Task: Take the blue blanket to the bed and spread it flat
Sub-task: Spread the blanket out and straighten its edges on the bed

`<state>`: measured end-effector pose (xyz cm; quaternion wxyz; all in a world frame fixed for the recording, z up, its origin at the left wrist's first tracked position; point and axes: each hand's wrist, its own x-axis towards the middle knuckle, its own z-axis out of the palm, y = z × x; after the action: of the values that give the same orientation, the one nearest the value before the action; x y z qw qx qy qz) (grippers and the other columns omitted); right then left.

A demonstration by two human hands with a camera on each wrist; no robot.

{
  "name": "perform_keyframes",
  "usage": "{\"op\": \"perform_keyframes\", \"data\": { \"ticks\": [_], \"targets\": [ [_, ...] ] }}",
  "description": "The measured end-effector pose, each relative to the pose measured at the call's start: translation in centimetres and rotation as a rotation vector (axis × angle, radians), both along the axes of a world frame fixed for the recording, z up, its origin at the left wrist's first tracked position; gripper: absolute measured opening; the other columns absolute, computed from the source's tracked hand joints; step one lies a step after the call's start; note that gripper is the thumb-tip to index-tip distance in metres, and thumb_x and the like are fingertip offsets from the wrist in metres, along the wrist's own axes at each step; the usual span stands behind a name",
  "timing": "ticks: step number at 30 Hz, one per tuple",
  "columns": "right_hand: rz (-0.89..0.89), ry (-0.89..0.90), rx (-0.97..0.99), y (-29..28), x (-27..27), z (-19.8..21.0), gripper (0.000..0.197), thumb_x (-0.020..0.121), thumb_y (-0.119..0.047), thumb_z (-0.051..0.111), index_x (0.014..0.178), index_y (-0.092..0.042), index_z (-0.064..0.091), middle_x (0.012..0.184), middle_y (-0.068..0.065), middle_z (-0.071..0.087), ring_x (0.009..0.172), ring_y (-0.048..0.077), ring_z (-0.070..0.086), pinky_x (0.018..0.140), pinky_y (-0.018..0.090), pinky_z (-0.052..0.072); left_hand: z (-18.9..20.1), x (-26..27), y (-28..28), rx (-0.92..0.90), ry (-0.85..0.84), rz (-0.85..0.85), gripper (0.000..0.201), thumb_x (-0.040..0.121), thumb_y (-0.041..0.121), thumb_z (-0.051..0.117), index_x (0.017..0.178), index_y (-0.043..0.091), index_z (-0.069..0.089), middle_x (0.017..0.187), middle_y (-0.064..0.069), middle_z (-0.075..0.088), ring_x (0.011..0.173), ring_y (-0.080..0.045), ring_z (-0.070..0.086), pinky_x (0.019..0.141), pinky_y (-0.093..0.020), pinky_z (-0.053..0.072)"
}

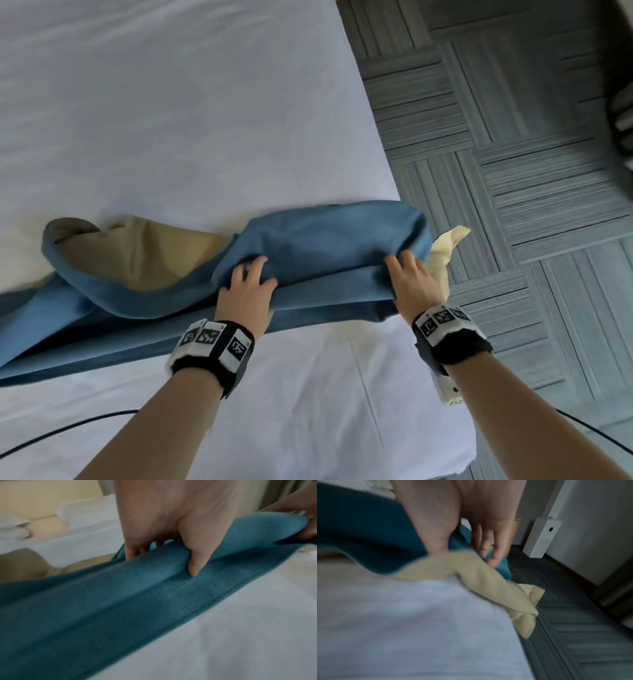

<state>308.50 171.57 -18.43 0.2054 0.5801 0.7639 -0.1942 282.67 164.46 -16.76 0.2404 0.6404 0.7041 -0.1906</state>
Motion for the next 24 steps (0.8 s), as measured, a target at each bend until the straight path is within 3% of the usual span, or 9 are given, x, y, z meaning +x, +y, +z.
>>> {"op": "perform_keyframes", "data": {
  "ticks": [2,5,11,13,15,17,19,21,24],
  "targets": [
    [0.068,0.020,-0.003,0.5,0.6,0.5,0.040,0.086,-0.008,0.048,0.125,-0.015,0.044,0.124,0.010,0.044,0.115,0.030,0.046,0.083,0.044,0.050,0.3,0.1,0.7,0.043,-0.043,0.047,0.035,0.086,0.023,0.057,0.120,0.021,0.048,0.149,0.003,0.027,0.129,-0.026,0.034,0.085,-0.043,0.049],
    [0.072,0.114,0.075,2.7,1.5,2.2,0.035,0.082,-0.005,0.049,0.116,-0.011,0.052,0.117,0.014,0.051,0.110,0.031,0.048,0.077,0.042,0.046,2.0,0.5,2.7,0.146,-0.163,0.093,0.028,0.088,0.012,0.049,0.115,0.016,0.048,0.124,-0.002,0.054,0.114,-0.027,0.050,0.077,-0.044,0.050],
    [-0.061,0.213,0.441,8.8,5.3,5.0,0.024,0.069,0.008,0.058,0.092,0.000,0.056,0.095,0.023,0.056,0.094,0.042,0.052,0.051,0.042,0.046,5.1,4.1,7.5,0.417,-0.408,0.126,0.027,0.079,0.009,0.054,0.106,0.014,0.057,0.107,-0.005,0.063,0.101,-0.028,0.056,0.079,-0.041,0.046],
    [-0.077,0.097,0.389,8.4,6.2,4.4,0.026,0.074,0.004,0.055,0.100,-0.001,0.054,0.102,0.022,0.055,0.101,0.042,0.050,0.061,0.047,0.048,4.4,4.7,7.4,0.280,-0.469,0.123,0.027,0.081,0.018,0.058,0.107,0.015,0.058,0.115,-0.001,0.060,0.107,-0.026,0.054,0.087,-0.041,0.045],
    [-0.128,-0.157,0.083,6.2,6.4,2.7,0.034,0.085,-0.005,0.048,0.119,-0.009,0.047,0.118,0.017,0.051,0.114,0.038,0.045,0.082,0.049,0.049,3.3,4.8,6.2,-0.022,-0.478,0.083,0.032,0.080,0.036,0.063,0.107,0.020,0.058,0.121,0.003,0.056,0.114,-0.022,0.051,0.095,-0.042,0.042],
    [-0.226,-0.302,-0.225,3.6,5.8,1.3,0.047,0.089,-0.015,0.050,0.133,-0.016,0.034,0.131,0.014,0.040,0.124,0.034,0.038,0.096,0.049,0.044,2.2,4.6,4.7,-0.150,-0.491,0.081,0.033,0.077,0.044,0.065,0.103,0.025,0.059,0.122,0.008,0.054,0.117,-0.016,0.049,0.099,-0.039,0.039],
    [-0.306,-0.200,-0.264,2.3,4.6,0.8,0.062,0.083,-0.022,0.061,0.136,-0.017,0.029,0.136,0.011,0.032,0.128,0.033,0.033,0.099,0.051,0.041,1.8,3.9,3.8,-0.016,-0.570,0.124,0.027,0.078,0.038,0.066,0.101,0.025,0.061,0.120,0.008,0.056,0.116,-0.015,0.052,0.096,-0.035,0.041],
    [-0.365,0.075,-0.066,2.7,3.0,1.1,0.067,0.077,-0.013,0.062,0.136,-0.013,0.031,0.140,0.011,0.030,0.130,0.034,0.034,0.098,0.051,0.042,1.8,2.9,4.0,0.208,-0.596,0.148,0.025,0.078,0.023,0.067,0.103,0.019,0.061,0.119,0.002,0.056,0.112,-0.019,0.057,0.093,-0.037,0.044],
    [-0.347,0.410,0.143,4.9,-0.1,1.7,0.074,0.075,-0.004,0.060,0.141,-0.013,0.026,0.147,0.010,0.027,0.128,0.034,0.036,0.098,0.048,0.043,2.0,1.3,5.0,0.461,-0.454,0.214,0.042,0.072,0.014,0.069,0.113,0.016,0.057,0.127,-0.004,0.051,0.112,-0.025,0.056,0.090,-0.044,0.048]
  ]
}}
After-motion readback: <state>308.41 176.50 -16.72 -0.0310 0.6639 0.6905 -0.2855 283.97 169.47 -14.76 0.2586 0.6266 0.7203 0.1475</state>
